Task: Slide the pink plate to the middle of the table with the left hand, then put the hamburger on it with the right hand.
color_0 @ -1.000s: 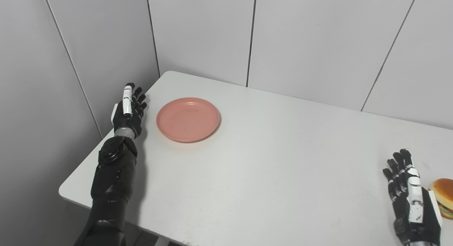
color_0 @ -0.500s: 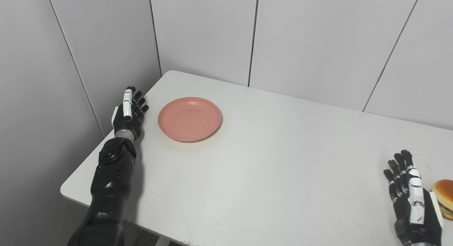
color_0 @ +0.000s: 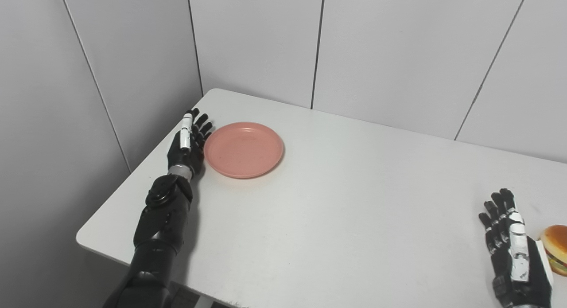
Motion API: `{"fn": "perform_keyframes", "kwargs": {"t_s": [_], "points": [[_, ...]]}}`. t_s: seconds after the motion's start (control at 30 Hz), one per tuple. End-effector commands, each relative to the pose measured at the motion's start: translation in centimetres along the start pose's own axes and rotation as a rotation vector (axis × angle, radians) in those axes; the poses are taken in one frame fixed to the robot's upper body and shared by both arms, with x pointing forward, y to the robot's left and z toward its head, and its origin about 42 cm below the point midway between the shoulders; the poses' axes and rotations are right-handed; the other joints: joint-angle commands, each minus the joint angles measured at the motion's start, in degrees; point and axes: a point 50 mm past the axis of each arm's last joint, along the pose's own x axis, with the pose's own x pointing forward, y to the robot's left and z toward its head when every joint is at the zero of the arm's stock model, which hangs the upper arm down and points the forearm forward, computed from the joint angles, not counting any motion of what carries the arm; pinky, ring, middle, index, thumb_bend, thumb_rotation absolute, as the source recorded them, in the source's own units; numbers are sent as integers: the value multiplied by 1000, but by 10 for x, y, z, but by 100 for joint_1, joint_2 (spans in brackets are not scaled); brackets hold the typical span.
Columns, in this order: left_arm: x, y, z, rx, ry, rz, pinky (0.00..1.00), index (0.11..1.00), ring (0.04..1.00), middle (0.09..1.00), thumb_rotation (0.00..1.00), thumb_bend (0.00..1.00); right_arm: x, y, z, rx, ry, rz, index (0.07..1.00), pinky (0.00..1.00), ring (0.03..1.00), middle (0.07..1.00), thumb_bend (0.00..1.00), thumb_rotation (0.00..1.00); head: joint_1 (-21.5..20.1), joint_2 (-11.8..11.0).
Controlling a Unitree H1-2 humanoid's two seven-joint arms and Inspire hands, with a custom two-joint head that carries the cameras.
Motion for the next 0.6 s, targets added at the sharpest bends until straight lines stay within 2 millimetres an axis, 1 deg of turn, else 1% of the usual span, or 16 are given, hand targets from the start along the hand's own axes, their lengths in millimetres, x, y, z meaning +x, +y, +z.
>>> {"fn": "perform_keyframes", "kwargs": {"t_s": [0.0, 0.13, 0.27, 0.4, 0.57], "points": [[5, -11, 2, -18, 26, -38, 989, 960, 956, 958, 1000, 348, -15, 3, -18, 17, 69, -13, 1000, 1000, 1000, 1000, 167, 1000, -4, 16], [1, -23, -9, -32, 54, -67, 975, 958, 943, 946, 1000, 338, -16, 3, -18, 7, 72, -11, 1000, 1000, 1000, 999, 186, 1000, -69, 73], [-3, -35, -16, -54, 77, -88, 966, 956, 938, 946, 1000, 343, -16, 5, -17, 17, 67, -19, 997, 1000, 995, 992, 181, 1000, -105, 107], [-5, -45, -21, -54, 89, -99, 942, 939, 927, 934, 1000, 349, -16, 6, -16, 11, 69, -20, 999, 1000, 993, 988, 178, 1000, -155, 138], [-8, -57, -27, -31, 106, -143, 945, 935, 933, 936, 1000, 354, -16, 7, -16, 3, 74, -15, 995, 1000, 990, 987, 191, 1000, -250, 191]]}}
